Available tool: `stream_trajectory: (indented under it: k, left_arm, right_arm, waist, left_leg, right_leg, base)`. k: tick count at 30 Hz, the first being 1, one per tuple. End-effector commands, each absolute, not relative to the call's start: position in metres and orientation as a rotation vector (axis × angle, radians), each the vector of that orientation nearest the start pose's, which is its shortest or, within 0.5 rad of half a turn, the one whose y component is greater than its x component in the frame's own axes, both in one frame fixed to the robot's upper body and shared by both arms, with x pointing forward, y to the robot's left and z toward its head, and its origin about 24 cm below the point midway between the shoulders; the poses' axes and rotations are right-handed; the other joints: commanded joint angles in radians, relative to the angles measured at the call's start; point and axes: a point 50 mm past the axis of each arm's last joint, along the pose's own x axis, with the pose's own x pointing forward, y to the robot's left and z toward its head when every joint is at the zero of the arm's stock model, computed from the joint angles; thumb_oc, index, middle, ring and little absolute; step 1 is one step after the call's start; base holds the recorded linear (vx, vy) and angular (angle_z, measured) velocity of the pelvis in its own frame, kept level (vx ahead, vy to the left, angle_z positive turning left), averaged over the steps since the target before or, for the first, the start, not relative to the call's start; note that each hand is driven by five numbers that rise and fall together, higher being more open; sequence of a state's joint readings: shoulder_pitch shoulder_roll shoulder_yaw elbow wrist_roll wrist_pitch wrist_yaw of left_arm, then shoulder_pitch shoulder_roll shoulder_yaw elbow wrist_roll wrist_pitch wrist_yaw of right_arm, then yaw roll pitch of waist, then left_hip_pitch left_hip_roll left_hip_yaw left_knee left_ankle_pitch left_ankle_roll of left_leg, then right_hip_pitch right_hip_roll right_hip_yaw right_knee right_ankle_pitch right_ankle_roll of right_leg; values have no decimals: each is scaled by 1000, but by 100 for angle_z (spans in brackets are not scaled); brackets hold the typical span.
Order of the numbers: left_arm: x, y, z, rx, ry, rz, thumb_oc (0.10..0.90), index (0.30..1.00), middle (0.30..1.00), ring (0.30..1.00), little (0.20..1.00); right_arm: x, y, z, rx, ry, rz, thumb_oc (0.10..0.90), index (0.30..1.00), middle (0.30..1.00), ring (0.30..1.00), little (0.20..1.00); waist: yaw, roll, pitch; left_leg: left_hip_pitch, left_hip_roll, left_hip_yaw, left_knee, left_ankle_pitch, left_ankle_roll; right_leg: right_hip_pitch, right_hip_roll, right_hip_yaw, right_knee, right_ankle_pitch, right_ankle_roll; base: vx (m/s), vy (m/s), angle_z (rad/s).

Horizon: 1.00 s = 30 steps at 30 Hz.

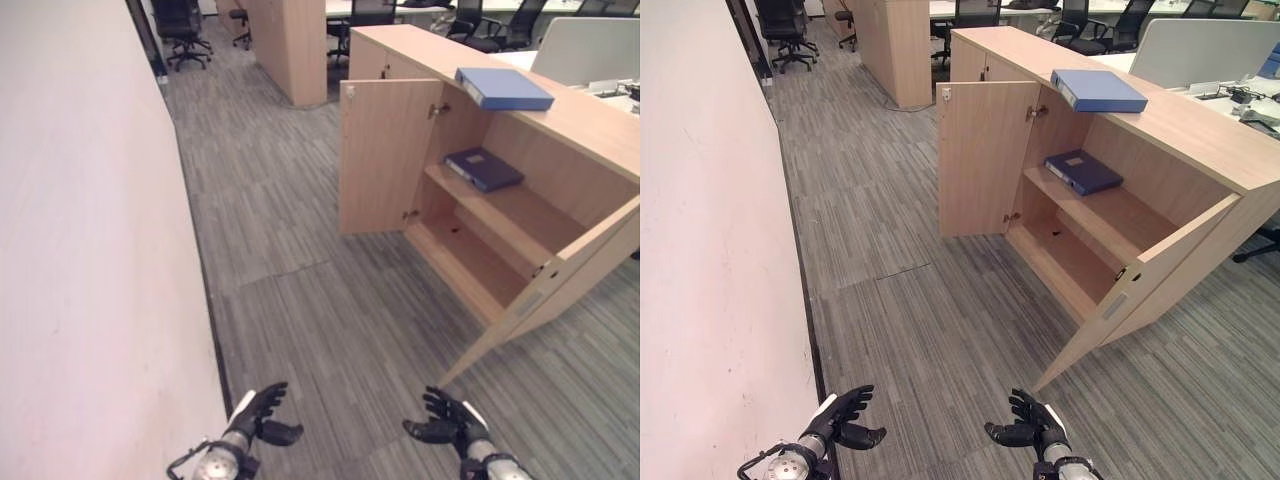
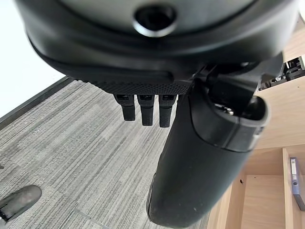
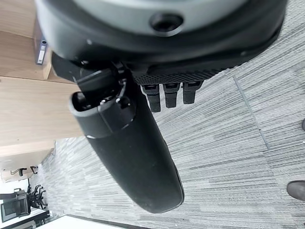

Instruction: Put the empty folder in the office cabinet

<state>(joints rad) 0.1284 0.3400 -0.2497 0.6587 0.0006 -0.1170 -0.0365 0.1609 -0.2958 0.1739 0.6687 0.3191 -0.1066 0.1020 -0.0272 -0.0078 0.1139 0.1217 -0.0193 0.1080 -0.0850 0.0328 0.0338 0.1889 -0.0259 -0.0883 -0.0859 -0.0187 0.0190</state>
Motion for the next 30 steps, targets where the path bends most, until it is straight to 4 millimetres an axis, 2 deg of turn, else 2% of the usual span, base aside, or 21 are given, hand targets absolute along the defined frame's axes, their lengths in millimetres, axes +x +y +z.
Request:
stream_trajectory:
  k: [1,20,30]
  left_arm:
    - [190,215,-85,363,549,-174,800,900,900,900,900]
    - [176,219,-100,367,641,-156,800,900,900,900,900]
    - [176,223,-100,359,652,-138,800,900,900,900,900]
  right_arm:
    - [173,-226,-88,-18,572,34,800,900,900,900,900]
    - [157,-225,-104,-25,675,37,800,900,900,900,900]
    - [155,-228,-105,-31,690,34,800,900,900,900,900]
  waist:
    - [9,-7,-6]
    - [9,-6,-9]
    - [10,-6,-4]
  left_leg:
    - [87,91,32,-2,-108,-95]
    - [77,92,18,-2,-101,-98]
    - [71,104,7,-2,-92,-106]
  right_leg:
    - [-6,-107,-6,15,-12,141]
    - [-8,-100,-9,14,-16,135]
    - [-14,-87,-9,26,-25,123]
  base:
    - [0,0,0]
    - [0,0,0]
    - [-2,-40,2]
